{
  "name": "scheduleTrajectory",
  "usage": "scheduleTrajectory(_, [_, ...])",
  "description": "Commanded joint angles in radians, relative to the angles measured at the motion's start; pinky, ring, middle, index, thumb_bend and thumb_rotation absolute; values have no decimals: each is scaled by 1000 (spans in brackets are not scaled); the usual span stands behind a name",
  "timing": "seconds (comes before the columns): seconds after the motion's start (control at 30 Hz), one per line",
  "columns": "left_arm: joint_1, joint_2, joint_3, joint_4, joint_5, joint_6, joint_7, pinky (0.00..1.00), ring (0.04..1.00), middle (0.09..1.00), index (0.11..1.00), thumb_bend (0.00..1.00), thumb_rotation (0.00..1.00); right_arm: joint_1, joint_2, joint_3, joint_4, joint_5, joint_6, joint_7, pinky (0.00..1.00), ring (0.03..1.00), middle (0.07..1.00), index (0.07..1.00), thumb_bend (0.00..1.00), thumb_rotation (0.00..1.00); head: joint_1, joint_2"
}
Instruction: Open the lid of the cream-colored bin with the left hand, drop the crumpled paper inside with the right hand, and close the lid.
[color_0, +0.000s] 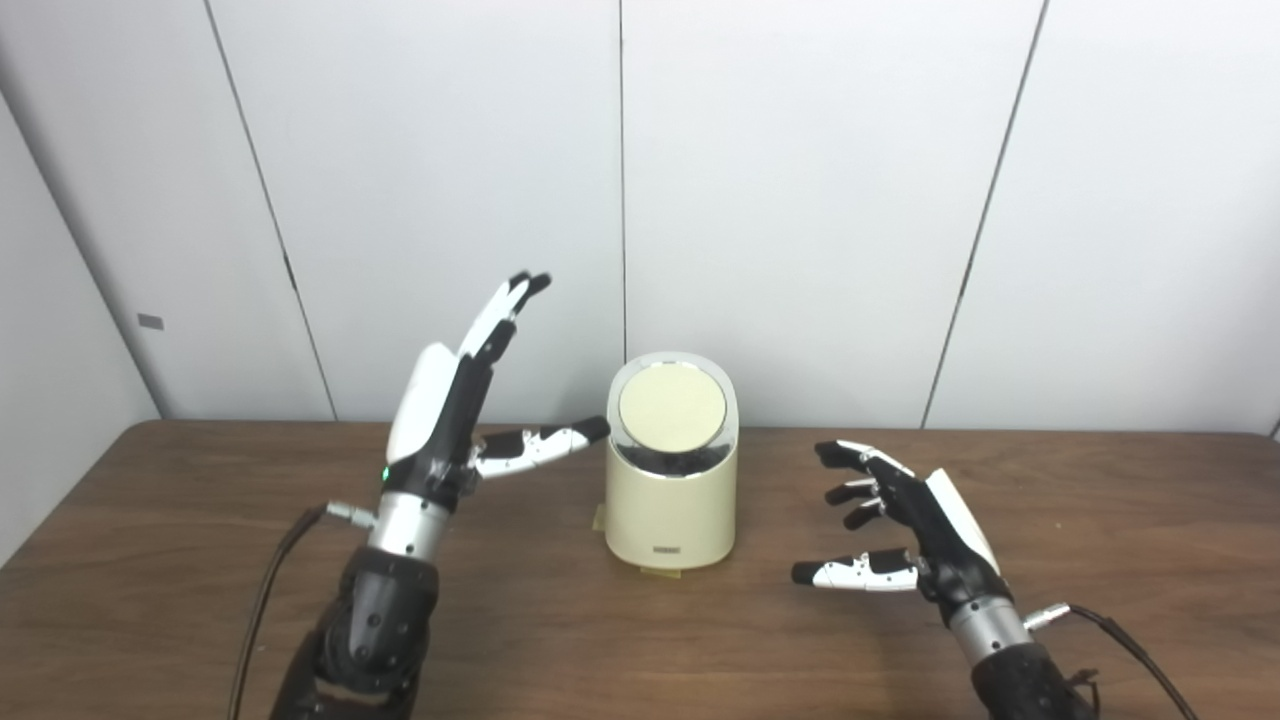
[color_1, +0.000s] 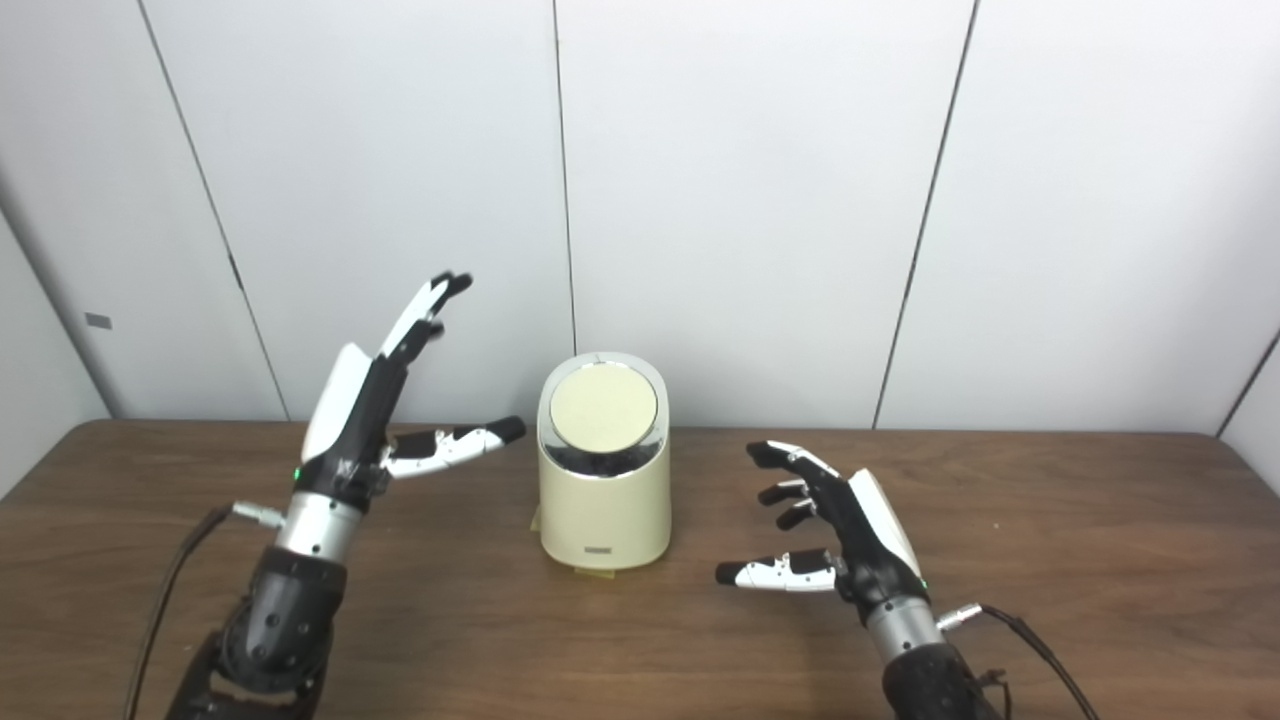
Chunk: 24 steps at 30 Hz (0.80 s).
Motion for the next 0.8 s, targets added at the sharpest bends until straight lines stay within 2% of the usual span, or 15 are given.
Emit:
scheduleTrajectory(0.0, [-12, 4, 14, -13, -67, 8, -14, 741, 900, 926, 951, 830, 372, -28, -9, -16, -25, 10, -34, -18, 553, 689, 813, 793, 810, 139, 0, 0])
scheduleTrajectory(0.1, [37, -12, 12, -1, -120, 20, -29, 725, 854, 884, 933, 847, 407, -19, -9, -18, -32, 21, -33, -14, 563, 698, 820, 799, 804, 145, 2, 1])
scheduleTrajectory(0.23, [83, -22, 3, 44, -146, -33, -25, 681, 752, 799, 886, 827, 405, -12, -5, -20, -38, 27, -33, -13, 566, 699, 815, 804, 823, 209, 1, -1])
scheduleTrajectory(0.33, [115, -37, 4, 73, -154, -56, -10, 602, 701, 752, 846, 811, 371, -9, -1, -18, -38, 18, -41, -25, 555, 691, 811, 805, 833, 224, -1, -1])
scheduleTrajectory(0.4, [127, -41, 4, 89, -154, -61, -3, 630, 703, 744, 837, 809, 358, -4, 4, -20, -43, 20, -43, -30, 561, 692, 812, 805, 829, 215, -1, -1])
scheduleTrajectory(0.57, [134, -38, 5, 130, -181, -76, -20, 598, 691, 736, 816, 824, 342, 4, 13, -21, -31, 33, -70, -43, 554, 691, 807, 800, 826, 164, -1, -3])
scheduleTrajectory(0.77, [149, -32, -6, 148, -187, -67, -31, 655, 741, 771, 823, 841, 346, 29, 26, -20, -30, 49, -97, -51, 572, 697, 820, 812, 817, 183, 1, -3])
